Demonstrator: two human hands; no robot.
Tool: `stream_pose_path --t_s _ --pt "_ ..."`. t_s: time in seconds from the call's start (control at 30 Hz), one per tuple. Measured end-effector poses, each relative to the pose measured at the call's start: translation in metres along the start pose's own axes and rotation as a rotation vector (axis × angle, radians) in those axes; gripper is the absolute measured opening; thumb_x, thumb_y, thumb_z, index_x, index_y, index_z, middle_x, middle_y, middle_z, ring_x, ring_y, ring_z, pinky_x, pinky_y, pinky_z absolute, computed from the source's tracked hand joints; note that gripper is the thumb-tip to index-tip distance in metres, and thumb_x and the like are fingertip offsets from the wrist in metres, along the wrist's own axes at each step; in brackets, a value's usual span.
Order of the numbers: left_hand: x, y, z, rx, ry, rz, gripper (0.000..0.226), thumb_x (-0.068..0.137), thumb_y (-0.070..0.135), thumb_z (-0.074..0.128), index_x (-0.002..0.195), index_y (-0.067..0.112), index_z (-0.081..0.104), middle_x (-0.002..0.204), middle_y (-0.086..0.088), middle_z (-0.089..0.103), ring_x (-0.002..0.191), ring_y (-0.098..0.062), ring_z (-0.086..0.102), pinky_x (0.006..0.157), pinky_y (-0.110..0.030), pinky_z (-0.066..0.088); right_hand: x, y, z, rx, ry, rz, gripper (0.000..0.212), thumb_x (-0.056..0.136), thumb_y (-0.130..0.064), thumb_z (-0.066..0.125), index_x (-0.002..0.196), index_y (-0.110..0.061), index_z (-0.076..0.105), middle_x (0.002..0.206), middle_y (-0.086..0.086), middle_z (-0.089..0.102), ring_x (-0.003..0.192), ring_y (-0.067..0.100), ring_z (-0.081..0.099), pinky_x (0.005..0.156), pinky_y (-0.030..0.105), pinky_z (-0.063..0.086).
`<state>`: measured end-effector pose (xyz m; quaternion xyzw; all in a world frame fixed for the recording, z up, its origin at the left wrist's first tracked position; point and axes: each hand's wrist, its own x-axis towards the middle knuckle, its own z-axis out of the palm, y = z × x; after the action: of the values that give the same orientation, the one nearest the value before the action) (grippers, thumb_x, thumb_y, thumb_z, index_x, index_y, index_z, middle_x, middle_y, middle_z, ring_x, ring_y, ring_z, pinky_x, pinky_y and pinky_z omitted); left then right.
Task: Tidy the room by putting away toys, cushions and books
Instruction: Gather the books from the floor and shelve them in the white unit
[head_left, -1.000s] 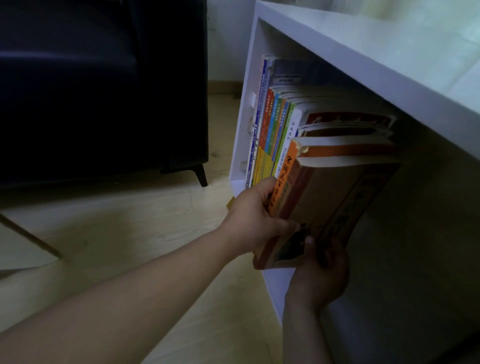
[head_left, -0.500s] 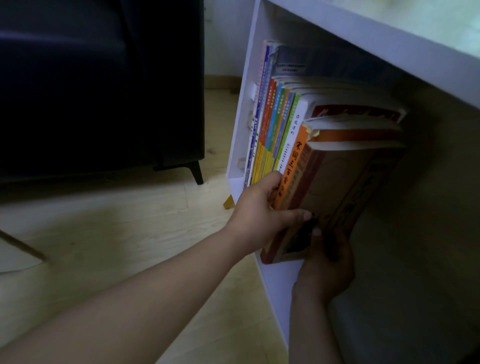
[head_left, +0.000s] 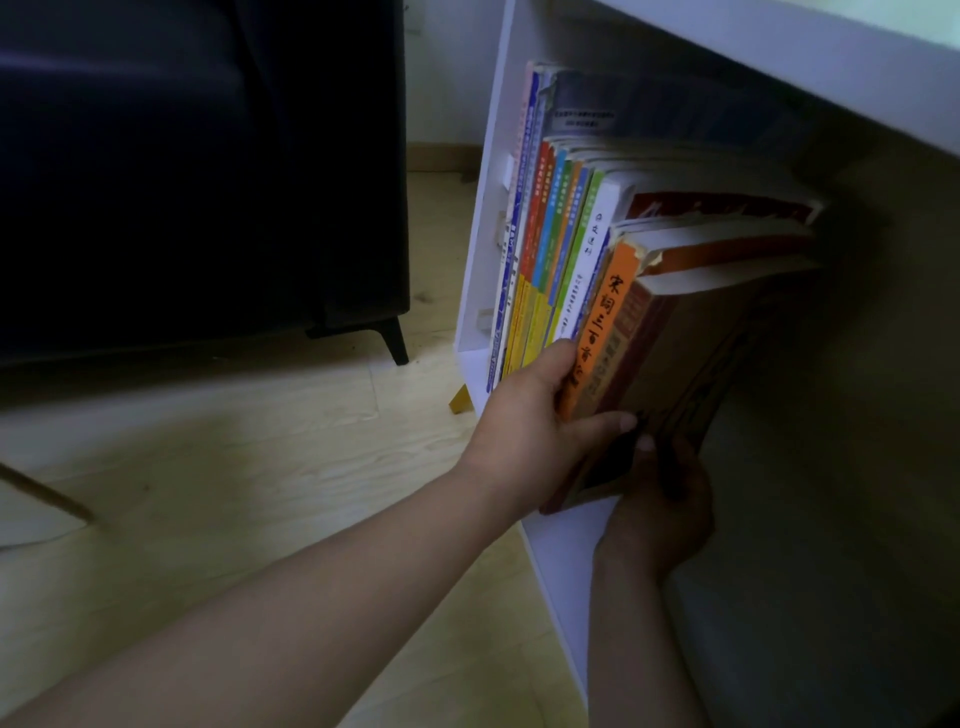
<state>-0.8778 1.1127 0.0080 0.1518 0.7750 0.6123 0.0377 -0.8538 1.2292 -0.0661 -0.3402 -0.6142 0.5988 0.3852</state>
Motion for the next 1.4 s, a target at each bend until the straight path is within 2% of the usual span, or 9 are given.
stream_pose_path --t_s 0.07,0.23,0.4,0.47,0.6,0.73,0.87,1.07,1.4 --pt "0.001 0.002 -0.002 0.051 -0.013 0.021 0.044 0.077 0.032 0.077 0.113 0.019 0.055 0.111 0.002 0.063 0.103 -0.014 0.058 0.089 -0.038 0.053 0.003 0.001 0.003 0.015 -0.004 0.011 0.037 0.087 -0.008 0.067 0.123 -0.002 0.061 0.125 0.011 0.061 0.109 0.015 0.056 0.092 0.028 0.045" --pt "0.002 0.005 -0.003 0.182 -0.064 0.059 0.045 0.081 0.036 0.072 0.116 0.014 0.053 0.111 -0.005 0.063 0.102 -0.022 0.059 0.086 -0.038 0.053 0.009 0.001 0.007 0.006 0.014 -0.052 0.034 0.087 -0.004 0.065 0.121 0.000 0.061 0.125 0.014 0.060 0.108 0.015 0.054 0.076 -0.001 0.039" --pt "0.004 0.009 -0.004 0.306 -0.053 0.069 0.047 0.083 0.043 0.069 0.115 0.013 0.054 0.110 -0.009 0.065 0.102 -0.028 0.061 0.083 -0.040 0.053 0.012 0.003 0.007 0.011 0.010 -0.064 0.037 0.089 -0.003 0.064 0.125 0.003 0.058 0.131 0.017 0.057 0.109 0.012 0.050 0.072 -0.008 0.033" --pt "0.007 0.010 -0.008 0.449 -0.042 0.070 0.047 0.081 0.051 0.067 0.110 0.016 0.058 0.104 -0.007 0.067 0.097 -0.027 0.062 0.079 -0.038 0.054 0.012 0.004 0.008 0.007 0.022 -0.068 0.036 0.088 -0.004 0.065 0.123 0.002 0.060 0.130 0.016 0.058 0.113 0.015 0.053 0.075 -0.006 0.034" --pt "0.015 0.011 -0.020 0.587 -0.023 -0.031 0.053 0.075 0.065 0.064 0.089 0.014 0.068 0.088 -0.005 0.069 0.084 -0.020 0.065 0.070 -0.039 0.056 0.010 0.005 0.012 0.053 0.038 -0.035 0.035 0.085 -0.004 0.068 0.119 0.002 0.062 0.129 0.016 0.059 0.110 0.017 0.056 0.086 0.012 0.048" --pt "0.019 0.012 -0.021 0.616 -0.037 -0.042 0.057 0.075 0.066 0.064 0.088 0.011 0.070 0.086 -0.007 0.070 0.082 -0.021 0.065 0.070 -0.040 0.056 0.010 0.005 0.013 0.077 0.019 -0.020 0.036 0.087 -0.004 0.066 0.122 0.001 0.060 0.131 0.012 0.057 0.113 0.020 0.056 0.079 0.004 0.046" --pt "0.016 0.007 -0.019 0.553 -0.040 -0.065 0.054 0.076 0.063 0.065 0.092 0.012 0.068 0.087 -0.005 0.069 0.082 -0.019 0.064 0.072 -0.040 0.055 0.005 0.006 0.014 0.071 -0.002 0.015 0.037 0.088 -0.005 0.065 0.125 -0.002 0.059 0.137 0.011 0.054 0.121 0.020 0.054 0.099 0.029 0.047" --pt "0.010 0.006 -0.024 0.479 -0.048 -0.125 0.062 0.073 0.060 0.070 0.115 0.016 0.064 0.108 0.001 0.066 0.097 -0.014 0.063 0.083 -0.036 0.055 -0.014 0.002 0.006 0.144 -0.009 0.072 0.039 0.090 -0.006 0.063 0.129 -0.004 0.058 0.123 -0.001 0.058 0.107 0.005 0.056 0.084 0.012 0.047" --pt "-0.017 0.012 -0.046 0.475 -0.035 -0.242 0.042 0.082 0.042 0.070 0.112 0.013 0.067 0.106 0.002 0.068 0.093 -0.012 0.064 0.082 -0.027 0.052 -0.052 -0.032 -0.015 0.106 -0.128 0.106 0.038 0.090 -0.008 0.063 0.128 -0.012 0.060 0.126 -0.003 0.059 0.108 0.004 0.057 0.076 0.000 0.043"
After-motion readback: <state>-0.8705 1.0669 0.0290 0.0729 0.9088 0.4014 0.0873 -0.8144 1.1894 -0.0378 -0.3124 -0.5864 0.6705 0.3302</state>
